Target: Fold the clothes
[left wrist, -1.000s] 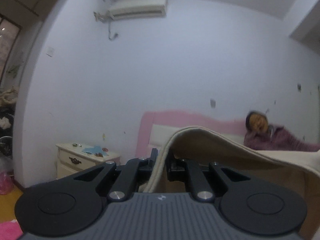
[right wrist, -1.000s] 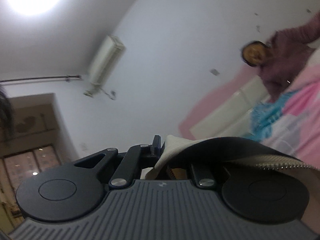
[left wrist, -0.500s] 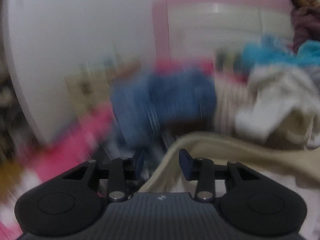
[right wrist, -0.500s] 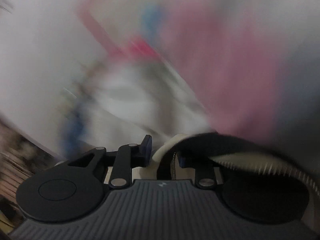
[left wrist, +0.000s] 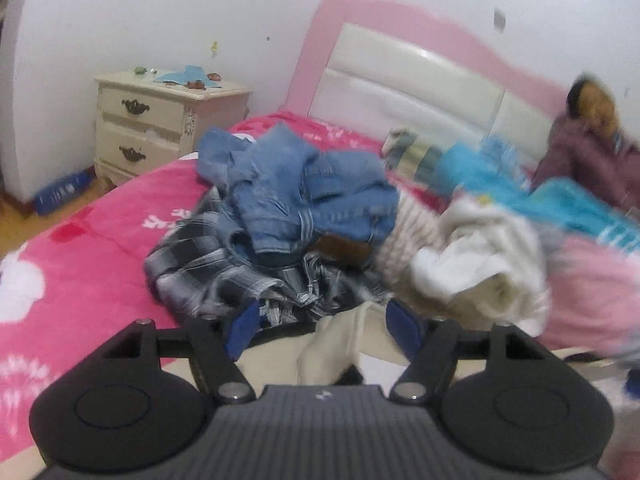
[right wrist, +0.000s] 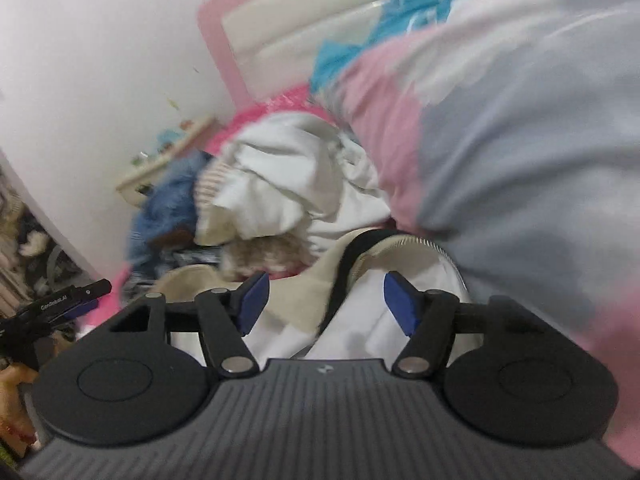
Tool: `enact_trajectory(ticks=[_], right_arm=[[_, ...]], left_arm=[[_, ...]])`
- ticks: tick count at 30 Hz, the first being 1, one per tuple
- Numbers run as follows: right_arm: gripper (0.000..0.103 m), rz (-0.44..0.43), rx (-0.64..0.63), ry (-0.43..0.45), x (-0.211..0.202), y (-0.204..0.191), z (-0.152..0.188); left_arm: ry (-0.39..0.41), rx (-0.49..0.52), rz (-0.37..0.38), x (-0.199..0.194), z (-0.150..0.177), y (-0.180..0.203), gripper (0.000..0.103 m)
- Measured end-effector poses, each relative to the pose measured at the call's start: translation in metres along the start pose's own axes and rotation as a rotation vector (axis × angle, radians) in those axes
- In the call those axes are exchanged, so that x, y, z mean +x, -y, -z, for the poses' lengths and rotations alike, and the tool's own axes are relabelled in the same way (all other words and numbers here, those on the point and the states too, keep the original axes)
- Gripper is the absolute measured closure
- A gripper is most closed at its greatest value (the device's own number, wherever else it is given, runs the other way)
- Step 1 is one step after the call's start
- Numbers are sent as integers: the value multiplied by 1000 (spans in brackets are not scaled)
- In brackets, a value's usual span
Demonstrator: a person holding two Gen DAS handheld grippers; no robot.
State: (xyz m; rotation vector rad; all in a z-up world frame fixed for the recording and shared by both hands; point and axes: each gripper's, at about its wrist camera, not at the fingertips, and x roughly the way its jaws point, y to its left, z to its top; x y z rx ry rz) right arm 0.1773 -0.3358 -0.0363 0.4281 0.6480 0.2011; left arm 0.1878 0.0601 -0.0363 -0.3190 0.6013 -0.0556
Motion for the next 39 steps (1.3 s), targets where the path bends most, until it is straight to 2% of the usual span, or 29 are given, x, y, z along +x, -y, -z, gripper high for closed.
enact_trajectory(ticks=[4,7,12,15,18,22,26,29,31,33,34,37,39], right_arm=[[40,-140,94,12,-66,6,16],[40,-209,146,52,-115,10,18],[39,-245,131,153,-206,5,8],[36,-285,111,190,-256,-7,-1],[31,-345,83,206,-283,-21,5],[28,-353,16,110,-275,-44,40],[28,-262,-18,-39,-243,-64,100],[29,-161,38,-109,-227,-56,139],[30,-46,42,-74,-230,-46,143],[30,99,19,36,-240,-43,127],[29,126,9,84,-244,-45,118],[29,37,-2,162,-247,-59,101],[28,-19,-44,132,-230,-75,105]], left_arm=[[41,-28,9,-75,1,-26,25],[83,-19,-11,-134,7,-47,19],[120,65,-64,-222,24,-57,12],[88,75,-53,-256,43,-59,10],[25,61,-25,-272,74,-57,7],[-93,29,12,-272,123,-53,7],[-209,13,25,-259,169,-49,8],[-289,5,26,-247,201,-45,8],[-311,2,14,-238,214,-45,8],[-345,-3,17,-227,225,-46,8],[-357,-1,17,-223,230,-45,8],[-339,19,-3,-217,244,-45,16],[-312,18,-24,-217,249,-44,27]])
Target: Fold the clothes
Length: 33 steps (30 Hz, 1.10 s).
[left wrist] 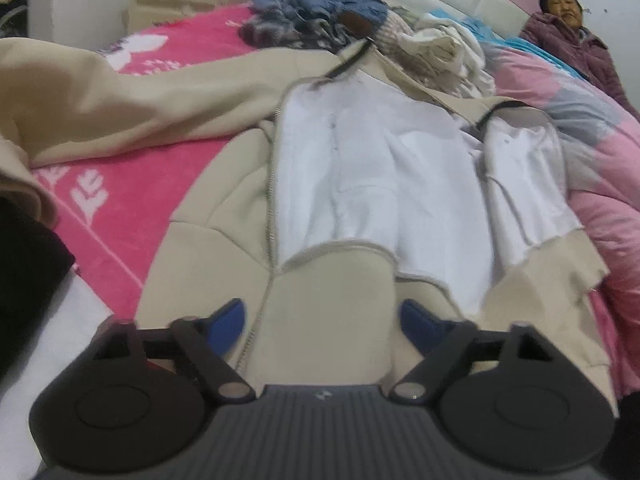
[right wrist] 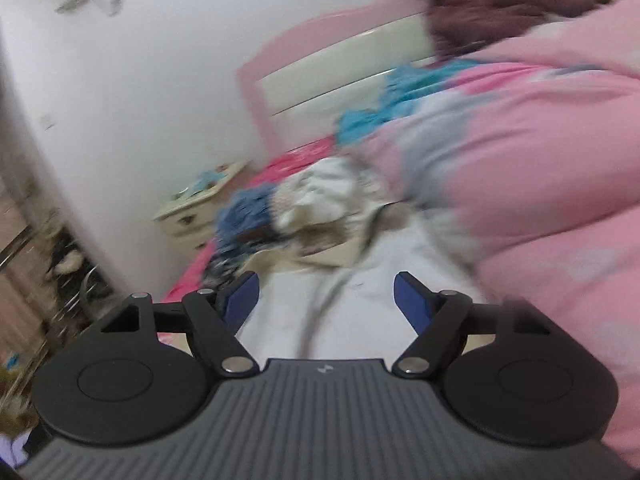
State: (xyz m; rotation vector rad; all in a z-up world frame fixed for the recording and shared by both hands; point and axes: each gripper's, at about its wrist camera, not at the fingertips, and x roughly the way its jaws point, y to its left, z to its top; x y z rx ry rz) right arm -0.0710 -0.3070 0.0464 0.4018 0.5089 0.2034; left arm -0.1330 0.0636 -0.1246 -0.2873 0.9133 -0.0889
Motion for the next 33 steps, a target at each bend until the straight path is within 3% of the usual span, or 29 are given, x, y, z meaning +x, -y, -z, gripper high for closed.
enact_trajectory(ticks=[6,10,17,20,24,26,28,31,33], right_arm=[[28,-169,-30,-253,106,-56,42],[28,-275,-82,-434,176,-106,68],[28,-293,-283,-651,273,-197,107],[28,-242,-456,-699,298,-226,128],[30,-171,-612,-693,317,-229,145],[35,-178,-594,-692,316,-219,145],[60,-185,-579,-689,315,-207,140],[85,-223,-472,-683,311,-182,120],[89,-254,-369,-639,297,-161,103]], left_arm=[[32,-105,81,4,-1,-6,24],[38,-129,76,13,-4,-7,26],[114,24,129,8,9,15,25],[138,113,141,12,20,25,24],[155,237,154,20,30,44,21],[150,296,151,25,33,53,19],[144,343,149,31,34,61,19],[157,378,152,33,35,69,22],[183,400,155,28,37,73,25]])
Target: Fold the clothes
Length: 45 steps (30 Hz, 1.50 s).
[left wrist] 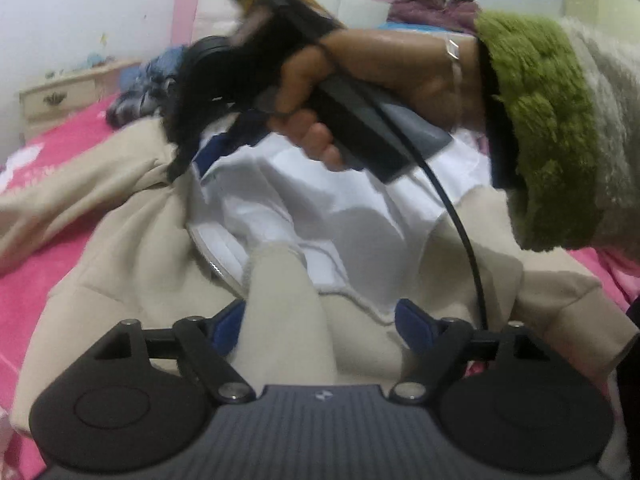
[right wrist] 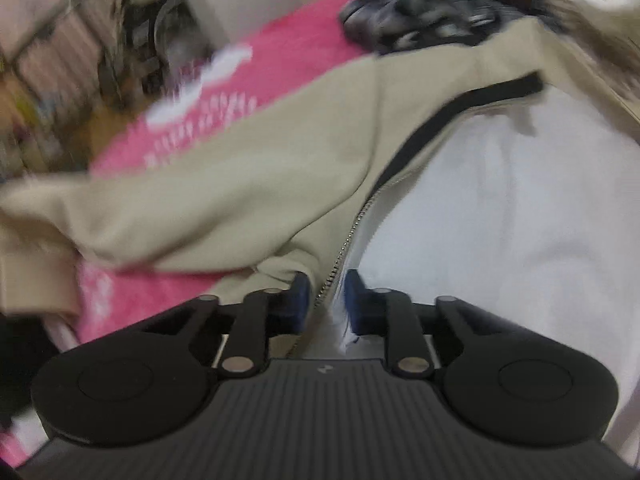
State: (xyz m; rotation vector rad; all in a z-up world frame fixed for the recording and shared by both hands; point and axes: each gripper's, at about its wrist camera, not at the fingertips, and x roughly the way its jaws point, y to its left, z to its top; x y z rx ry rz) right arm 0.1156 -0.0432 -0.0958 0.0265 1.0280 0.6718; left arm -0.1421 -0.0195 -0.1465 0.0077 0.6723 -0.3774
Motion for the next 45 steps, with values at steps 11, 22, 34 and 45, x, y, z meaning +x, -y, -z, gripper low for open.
enact_trajectory(ticks=[11,22,34,45], right_arm=[[78,-232,419,180,-88,93,58],[24,-146,638,227,-66,154,-14],[23,-193,772,250,-10,187,-49],[92,-162,612,311,-9,183,-87]], left_arm=[[-21,15,12,-9,-2,6,23],[121,-475,-11,-30,-57,-118,14],[28,-1151,-161,32,-36,-235,14],[278,-971,-481,-22,-113,-294,94]])
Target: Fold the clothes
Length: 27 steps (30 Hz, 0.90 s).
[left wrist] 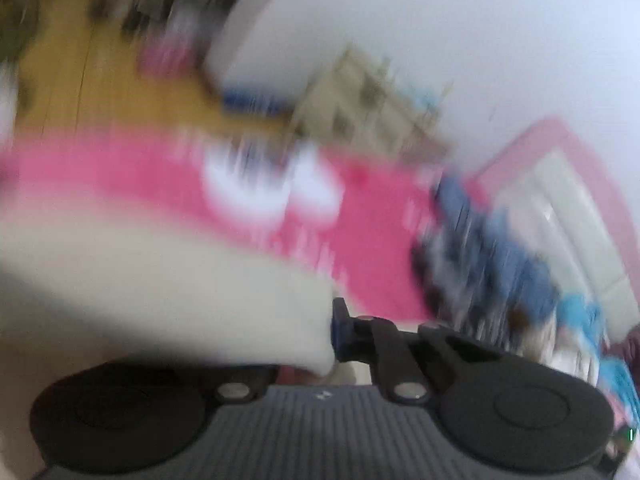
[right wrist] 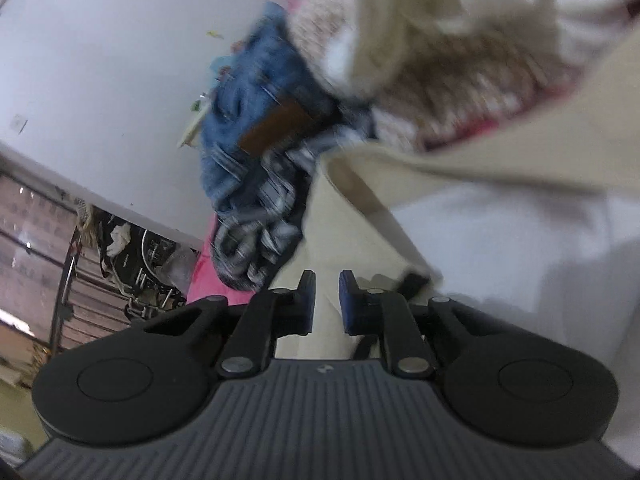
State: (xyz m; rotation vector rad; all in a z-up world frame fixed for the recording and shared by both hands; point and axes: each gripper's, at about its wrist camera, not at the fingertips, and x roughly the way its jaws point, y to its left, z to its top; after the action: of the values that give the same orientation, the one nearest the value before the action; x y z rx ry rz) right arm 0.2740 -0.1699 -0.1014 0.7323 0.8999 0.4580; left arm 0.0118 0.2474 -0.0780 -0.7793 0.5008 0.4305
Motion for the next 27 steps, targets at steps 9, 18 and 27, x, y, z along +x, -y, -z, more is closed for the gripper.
enact_trajectory(ticks=[9,18,27], right_arm=[[86,-13,-34,-11,1,-5,-7],[45,60,-25,-72,16,15,3],[66,52,-188,-176,55,-4,17]], left_arm=[[-208,-11,-303,99,-60,-20,69],[-173,-33,-24,9,-75,-14,41],[-214,285,306,-131,-75,51,27]])
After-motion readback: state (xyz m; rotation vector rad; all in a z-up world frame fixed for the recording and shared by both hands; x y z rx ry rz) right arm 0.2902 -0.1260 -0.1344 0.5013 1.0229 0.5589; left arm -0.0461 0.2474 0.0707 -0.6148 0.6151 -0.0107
